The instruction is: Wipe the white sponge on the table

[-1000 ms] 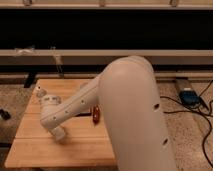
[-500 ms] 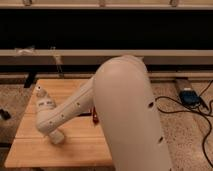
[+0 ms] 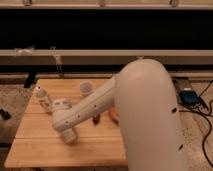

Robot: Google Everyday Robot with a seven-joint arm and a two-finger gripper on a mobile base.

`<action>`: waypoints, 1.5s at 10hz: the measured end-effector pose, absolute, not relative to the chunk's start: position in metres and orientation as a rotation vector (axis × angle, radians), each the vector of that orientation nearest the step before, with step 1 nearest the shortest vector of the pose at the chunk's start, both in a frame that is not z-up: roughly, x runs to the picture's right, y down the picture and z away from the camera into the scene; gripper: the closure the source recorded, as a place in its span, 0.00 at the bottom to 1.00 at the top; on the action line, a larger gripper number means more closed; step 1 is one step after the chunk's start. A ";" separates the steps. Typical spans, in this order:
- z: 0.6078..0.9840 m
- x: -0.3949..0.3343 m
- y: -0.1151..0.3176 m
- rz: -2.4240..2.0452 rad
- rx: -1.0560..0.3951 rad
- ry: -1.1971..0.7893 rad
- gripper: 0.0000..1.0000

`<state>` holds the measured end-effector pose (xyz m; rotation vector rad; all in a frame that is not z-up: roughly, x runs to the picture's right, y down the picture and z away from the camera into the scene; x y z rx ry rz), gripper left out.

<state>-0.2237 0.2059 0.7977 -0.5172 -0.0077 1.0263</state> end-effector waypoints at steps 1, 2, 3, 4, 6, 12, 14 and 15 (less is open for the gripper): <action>0.802 -0.208 0.201 1.069 -0.499 0.006 1.00; 0.808 -0.198 0.195 1.097 -0.482 0.018 1.00; 0.811 -0.194 0.190 1.115 -0.472 0.021 1.00; 0.816 -0.190 0.186 1.134 -0.463 0.026 1.00; 0.831 -0.182 0.171 1.168 -0.440 0.035 1.00; 0.818 -0.248 0.173 1.040 -0.451 -0.046 1.00; 0.805 -0.276 0.185 0.968 -0.463 -0.076 1.00; 0.797 -0.290 0.194 0.920 -0.469 -0.090 1.00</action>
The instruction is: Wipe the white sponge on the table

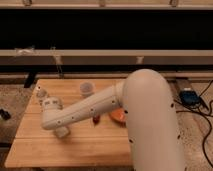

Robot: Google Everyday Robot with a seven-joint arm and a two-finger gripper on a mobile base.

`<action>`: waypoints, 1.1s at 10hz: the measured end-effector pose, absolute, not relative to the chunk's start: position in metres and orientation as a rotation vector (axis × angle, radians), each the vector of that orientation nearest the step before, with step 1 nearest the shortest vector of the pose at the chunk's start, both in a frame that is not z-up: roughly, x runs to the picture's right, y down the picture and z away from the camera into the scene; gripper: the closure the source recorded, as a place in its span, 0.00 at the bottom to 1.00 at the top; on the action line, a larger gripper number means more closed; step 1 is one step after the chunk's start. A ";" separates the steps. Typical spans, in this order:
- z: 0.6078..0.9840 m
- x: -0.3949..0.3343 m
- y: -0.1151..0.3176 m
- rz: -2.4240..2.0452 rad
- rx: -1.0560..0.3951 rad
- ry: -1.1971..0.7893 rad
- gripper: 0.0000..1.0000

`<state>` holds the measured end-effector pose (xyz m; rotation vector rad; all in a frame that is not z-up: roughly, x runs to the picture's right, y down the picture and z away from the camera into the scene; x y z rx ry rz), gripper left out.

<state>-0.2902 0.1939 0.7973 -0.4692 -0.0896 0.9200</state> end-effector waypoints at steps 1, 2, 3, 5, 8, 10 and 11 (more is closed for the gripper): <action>0.791 -0.302 0.201 0.877 -0.477 -0.103 1.00; 0.787 -0.309 0.206 0.846 -0.486 -0.111 1.00; 0.784 -0.312 0.211 0.818 -0.496 -0.116 1.00; 0.775 -0.316 0.221 0.779 -0.531 -0.123 1.00; 0.784 -0.286 0.218 0.861 -0.562 -0.079 1.00; 0.800 -0.251 0.210 0.946 -0.559 -0.034 1.00; 0.806 -0.235 0.209 0.988 -0.556 -0.010 1.00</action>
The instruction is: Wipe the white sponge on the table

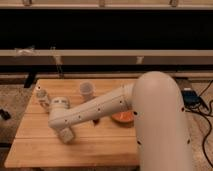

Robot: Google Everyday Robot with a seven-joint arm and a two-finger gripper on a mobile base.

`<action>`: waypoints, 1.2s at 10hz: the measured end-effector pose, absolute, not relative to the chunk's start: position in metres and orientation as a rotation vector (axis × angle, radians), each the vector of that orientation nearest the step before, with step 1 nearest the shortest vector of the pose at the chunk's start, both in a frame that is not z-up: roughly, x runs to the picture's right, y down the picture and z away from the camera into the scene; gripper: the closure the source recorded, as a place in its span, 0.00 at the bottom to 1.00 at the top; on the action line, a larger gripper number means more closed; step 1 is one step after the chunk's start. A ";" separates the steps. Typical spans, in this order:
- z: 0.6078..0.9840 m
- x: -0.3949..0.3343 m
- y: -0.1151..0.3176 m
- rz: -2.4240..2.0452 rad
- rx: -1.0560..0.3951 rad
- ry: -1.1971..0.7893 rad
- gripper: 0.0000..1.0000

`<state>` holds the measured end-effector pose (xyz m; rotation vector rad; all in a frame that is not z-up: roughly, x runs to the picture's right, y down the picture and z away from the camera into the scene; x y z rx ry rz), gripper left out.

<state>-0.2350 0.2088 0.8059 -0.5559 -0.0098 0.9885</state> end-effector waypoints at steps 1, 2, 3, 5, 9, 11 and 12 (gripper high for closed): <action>0.810 -0.224 0.208 1.017 -0.549 0.005 1.00; 0.813 -0.216 0.206 1.037 -0.536 0.018 1.00; 0.816 -0.211 0.204 1.054 -0.512 0.030 1.00; 0.824 -0.195 0.192 1.090 -0.462 0.038 1.00; 0.820 -0.216 0.164 1.062 -0.398 -0.029 0.91; 0.823 -0.232 0.162 1.027 -0.420 -0.046 0.73; 0.824 -0.243 0.163 1.003 -0.436 -0.056 0.64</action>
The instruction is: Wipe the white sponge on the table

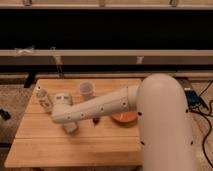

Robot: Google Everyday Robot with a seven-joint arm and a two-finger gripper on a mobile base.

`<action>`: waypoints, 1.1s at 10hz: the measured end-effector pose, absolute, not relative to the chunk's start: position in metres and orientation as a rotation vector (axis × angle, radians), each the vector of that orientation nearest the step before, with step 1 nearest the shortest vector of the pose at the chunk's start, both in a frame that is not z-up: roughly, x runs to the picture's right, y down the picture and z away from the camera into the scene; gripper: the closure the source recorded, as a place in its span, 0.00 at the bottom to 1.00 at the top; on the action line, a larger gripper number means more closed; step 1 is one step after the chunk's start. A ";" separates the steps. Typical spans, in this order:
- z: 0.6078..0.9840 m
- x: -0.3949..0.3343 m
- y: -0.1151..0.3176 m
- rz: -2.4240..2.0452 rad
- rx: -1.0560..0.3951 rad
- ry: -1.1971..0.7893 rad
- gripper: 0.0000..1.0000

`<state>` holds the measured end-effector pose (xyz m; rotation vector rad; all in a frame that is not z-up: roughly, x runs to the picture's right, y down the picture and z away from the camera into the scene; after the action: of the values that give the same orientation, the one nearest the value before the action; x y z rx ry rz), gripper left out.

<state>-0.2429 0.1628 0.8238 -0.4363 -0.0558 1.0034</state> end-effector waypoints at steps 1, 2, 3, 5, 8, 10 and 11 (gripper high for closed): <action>0.822 -0.257 0.167 0.967 -0.458 -0.069 0.52; 0.820 -0.266 0.169 0.939 -0.471 -0.078 0.42; 0.818 -0.273 0.173 0.914 -0.490 -0.084 0.32; 0.813 -0.277 0.172 0.876 -0.515 -0.103 0.20; 0.807 -0.277 0.169 0.858 -0.529 -0.117 0.20; 0.807 -0.278 0.170 0.857 -0.530 -0.118 0.20; 0.807 -0.278 0.169 0.857 -0.529 -0.118 0.20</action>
<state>-0.2777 0.1693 0.8068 -0.5292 -0.1175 0.8574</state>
